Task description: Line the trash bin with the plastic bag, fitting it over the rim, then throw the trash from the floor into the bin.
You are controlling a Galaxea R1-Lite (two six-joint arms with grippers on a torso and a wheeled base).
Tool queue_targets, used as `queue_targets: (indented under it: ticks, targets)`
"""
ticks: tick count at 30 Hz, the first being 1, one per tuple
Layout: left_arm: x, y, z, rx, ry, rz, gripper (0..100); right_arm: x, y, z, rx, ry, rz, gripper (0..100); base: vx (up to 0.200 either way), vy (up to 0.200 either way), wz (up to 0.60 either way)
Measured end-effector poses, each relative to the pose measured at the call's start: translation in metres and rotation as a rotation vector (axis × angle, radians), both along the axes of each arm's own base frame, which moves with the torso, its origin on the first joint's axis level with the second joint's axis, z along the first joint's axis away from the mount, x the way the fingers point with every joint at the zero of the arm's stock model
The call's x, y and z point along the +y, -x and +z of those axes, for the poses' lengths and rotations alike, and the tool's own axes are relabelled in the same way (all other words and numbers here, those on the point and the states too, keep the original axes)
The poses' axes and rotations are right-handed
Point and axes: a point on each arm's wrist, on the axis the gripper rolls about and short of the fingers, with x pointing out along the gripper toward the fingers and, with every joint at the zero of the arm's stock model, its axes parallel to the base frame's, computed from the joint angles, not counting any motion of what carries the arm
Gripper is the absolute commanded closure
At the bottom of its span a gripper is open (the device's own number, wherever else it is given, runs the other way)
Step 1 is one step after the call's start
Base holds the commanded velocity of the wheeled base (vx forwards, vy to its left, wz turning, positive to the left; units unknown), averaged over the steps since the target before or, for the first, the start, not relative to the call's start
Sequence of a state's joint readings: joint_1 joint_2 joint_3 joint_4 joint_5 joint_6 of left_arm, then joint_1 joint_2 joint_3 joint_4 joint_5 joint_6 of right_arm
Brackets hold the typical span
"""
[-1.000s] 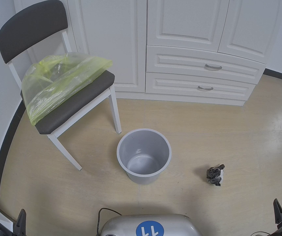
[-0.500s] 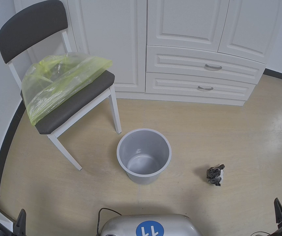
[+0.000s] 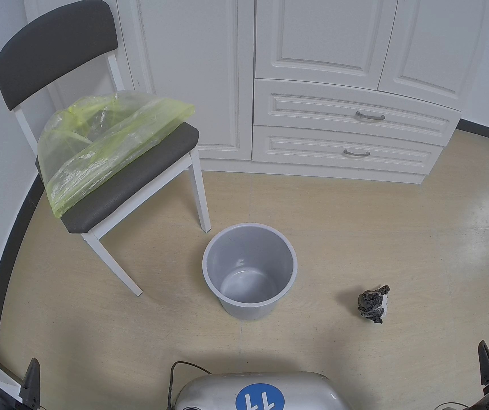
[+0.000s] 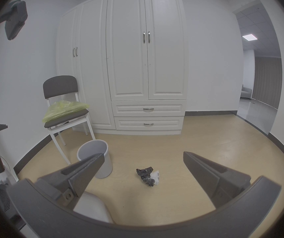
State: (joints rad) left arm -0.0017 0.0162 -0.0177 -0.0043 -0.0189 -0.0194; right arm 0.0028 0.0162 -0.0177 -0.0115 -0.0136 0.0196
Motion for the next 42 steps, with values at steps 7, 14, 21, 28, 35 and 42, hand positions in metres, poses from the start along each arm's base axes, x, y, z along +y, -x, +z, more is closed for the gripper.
queue_targets:
  ticks: [7,14,21,28,35,42]
  targets:
    - [0.0,0.0,0.004,-0.035,0.0,0.015,0,0.0,0.001,0.007,-0.06,0.031,0.016,0,0.0,0.0,0.0]
    - [-0.004,0.007,0.041,-0.173,-0.116,-0.164,0,0.004,0.01,0.036,-0.177,0.12,0.138,0,0.0,0.0,0.0]
    - [-0.005,0.002,0.049,-0.081,-0.128,-0.195,0,0.004,0.008,0.057,-0.107,0.104,0.194,0,0.0,0.0,0.0]
    - [-0.005,-0.009,0.066,0.061,-0.067,-0.201,0,0.004,-0.012,0.103,0.066,0.056,0.216,0,0.0,0.0,0.0]
    - [-0.004,-0.039,0.098,0.232,0.024,-0.191,0,0.006,-0.055,0.138,0.249,0.026,0.243,0,0.0,0.0,0.0]
    - [-0.003,-0.075,0.117,0.359,0.041,-0.141,0,0.013,-0.094,0.152,0.371,0.034,0.308,0,0.0,0.0,0.0]
